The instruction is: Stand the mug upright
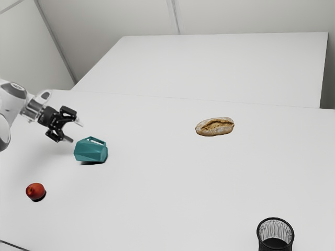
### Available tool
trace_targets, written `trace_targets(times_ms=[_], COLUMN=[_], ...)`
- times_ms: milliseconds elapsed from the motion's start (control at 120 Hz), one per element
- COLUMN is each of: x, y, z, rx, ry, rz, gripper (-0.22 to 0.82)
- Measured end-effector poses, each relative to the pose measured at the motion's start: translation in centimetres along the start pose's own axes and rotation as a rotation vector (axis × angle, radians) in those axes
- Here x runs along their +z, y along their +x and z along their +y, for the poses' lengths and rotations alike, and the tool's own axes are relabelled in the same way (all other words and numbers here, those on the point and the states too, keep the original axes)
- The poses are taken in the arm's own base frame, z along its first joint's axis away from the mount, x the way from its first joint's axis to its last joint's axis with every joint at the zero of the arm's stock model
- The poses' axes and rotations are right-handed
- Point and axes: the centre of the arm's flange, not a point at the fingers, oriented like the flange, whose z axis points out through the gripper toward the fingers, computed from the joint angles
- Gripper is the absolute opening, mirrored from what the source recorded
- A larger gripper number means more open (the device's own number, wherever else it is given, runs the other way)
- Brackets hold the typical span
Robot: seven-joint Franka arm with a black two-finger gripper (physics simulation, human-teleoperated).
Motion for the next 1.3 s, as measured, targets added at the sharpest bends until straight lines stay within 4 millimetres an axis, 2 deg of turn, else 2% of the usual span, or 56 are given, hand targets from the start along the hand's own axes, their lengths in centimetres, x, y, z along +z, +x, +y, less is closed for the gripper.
trace_targets(times_ms=[292, 450, 500, 658, 800, 967, 1133, 1300], x=[2.9, 4.0, 4.2, 4.8, 5.3, 5.6, 5.8, 5.8], y=[-1.3, -1.3, -1.3, -1.4, -1.4, -1.4, -1.6, -2.7], z=[-1.4, -0.5, -0.3, 0.0, 0.7, 2.3, 5.0, 10.3], rx=[-0.033, -0.018, -0.015, -0.007, 0.001, 0.023, 0.059, 0.163], ry=[-0.066, -0.085, -0.088, -0.091, -0.088, -0.072, -0.017, 0.189], rz=[-0.043, -0.059, -0.063, -0.074, -0.085, -0.093, -0.111, -0.141], gripper=[0.6, 0.59, 0.52, 0.13, -0.04, -0.12, -0.15, -0.17])
